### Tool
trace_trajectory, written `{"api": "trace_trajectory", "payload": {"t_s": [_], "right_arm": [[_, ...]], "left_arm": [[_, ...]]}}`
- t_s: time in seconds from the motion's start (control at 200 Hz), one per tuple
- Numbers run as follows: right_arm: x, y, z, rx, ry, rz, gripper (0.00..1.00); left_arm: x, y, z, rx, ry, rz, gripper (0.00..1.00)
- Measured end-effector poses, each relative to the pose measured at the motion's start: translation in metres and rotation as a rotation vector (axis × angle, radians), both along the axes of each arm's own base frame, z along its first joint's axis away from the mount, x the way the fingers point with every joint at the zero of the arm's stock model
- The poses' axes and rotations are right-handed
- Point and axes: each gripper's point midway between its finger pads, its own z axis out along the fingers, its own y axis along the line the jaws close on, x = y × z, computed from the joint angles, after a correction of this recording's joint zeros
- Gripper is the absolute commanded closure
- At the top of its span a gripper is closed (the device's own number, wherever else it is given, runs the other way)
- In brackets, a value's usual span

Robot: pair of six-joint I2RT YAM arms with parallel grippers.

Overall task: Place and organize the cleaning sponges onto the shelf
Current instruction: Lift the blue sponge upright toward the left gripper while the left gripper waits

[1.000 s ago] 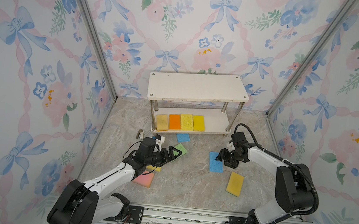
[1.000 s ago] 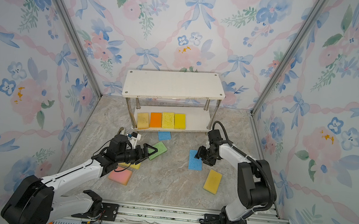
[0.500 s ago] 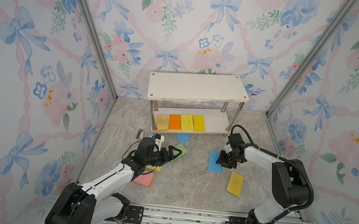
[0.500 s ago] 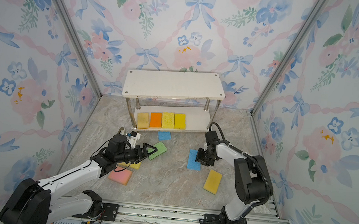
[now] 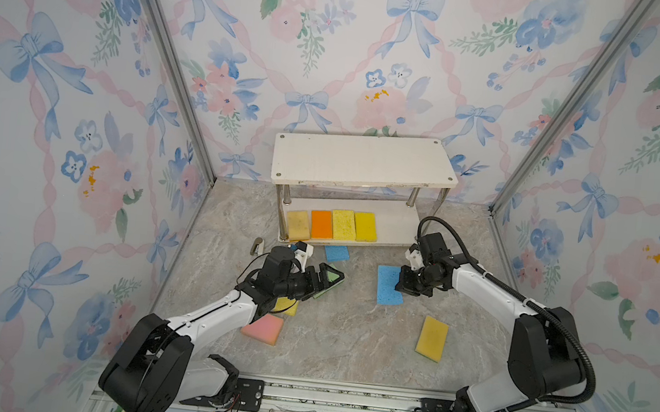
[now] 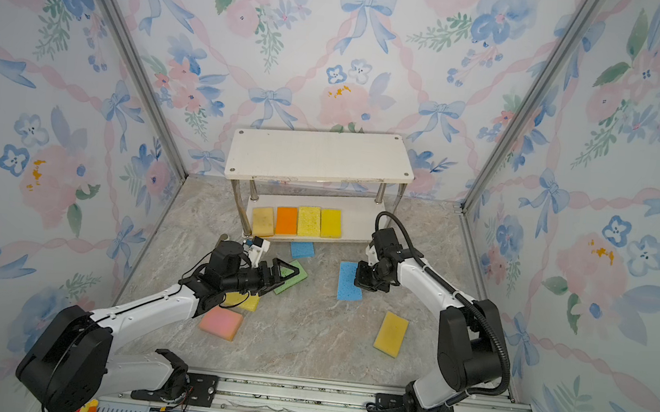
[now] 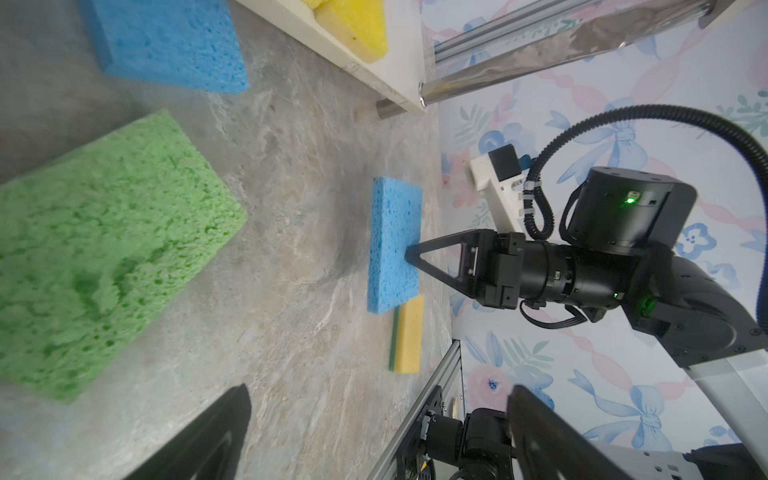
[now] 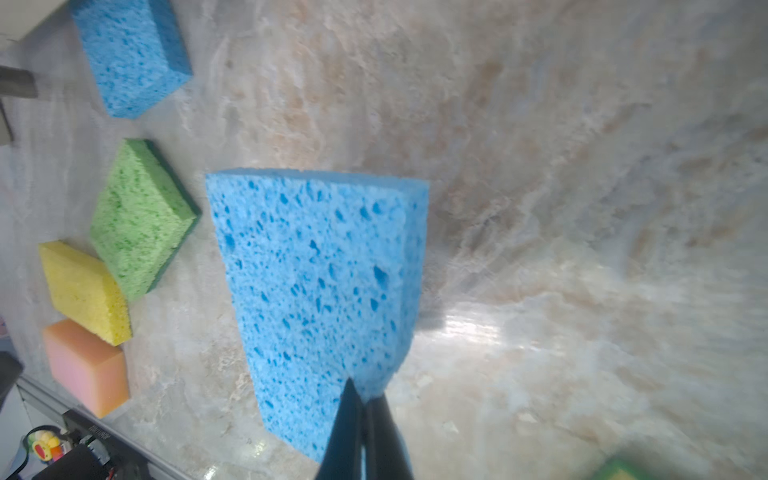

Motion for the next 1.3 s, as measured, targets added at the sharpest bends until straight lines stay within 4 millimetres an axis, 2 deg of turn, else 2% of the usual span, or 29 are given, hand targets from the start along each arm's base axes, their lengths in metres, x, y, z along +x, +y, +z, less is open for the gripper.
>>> {"api": "trace_trajectory", "payload": {"t_s": [0.17, 0.265, 0.49, 0.68, 0.805, 0.975, 1.115, 1.2, 1.3], "right_arm": [[-0.013, 0.029, 0.029, 0.091, -0.023, 0.096, 0.98], [-0.023, 0.044, 0.038, 0.131, -0.019, 0.149, 0.98], [-0.042, 0.068, 0.059, 0.217, -0.029, 0.225, 0.98], [-0.05, 0.081, 0.073, 0.269, -0.047, 0.259, 0.98], [-0.057, 0.088, 0.075, 0.284, -0.039, 0.285, 0.98], [-0.058, 0.09, 0.075, 0.29, -0.032, 0.28, 0.95], [-0.059, 0.09, 0.079, 0.301, -0.021, 0.25, 0.83], [-0.06, 0.089, 0.082, 0.314, -0.025, 0.231, 0.71], [-0.064, 0.087, 0.085, 0.333, -0.027, 0.204, 0.67]], "left_arm": [[0.001, -0.029, 0.007, -0.032, -0.006, -0.073, 0.07], [0.002, -0.04, 0.016, -0.058, -0.025, -0.101, 0.14], [0.005, -0.044, 0.023, -0.091, -0.031, -0.098, 0.3], [0.007, -0.045, 0.026, -0.106, -0.035, -0.092, 0.38], [0.008, -0.045, 0.029, -0.121, -0.033, -0.085, 0.61], [0.008, -0.045, 0.03, -0.131, -0.035, -0.081, 1.0], [0.007, -0.044, 0.027, -0.127, -0.037, -0.075, 1.0], [0.006, -0.044, 0.027, -0.128, -0.038, -0.076, 1.0], [0.006, -0.044, 0.027, -0.128, -0.038, -0.076, 1.0]]}}
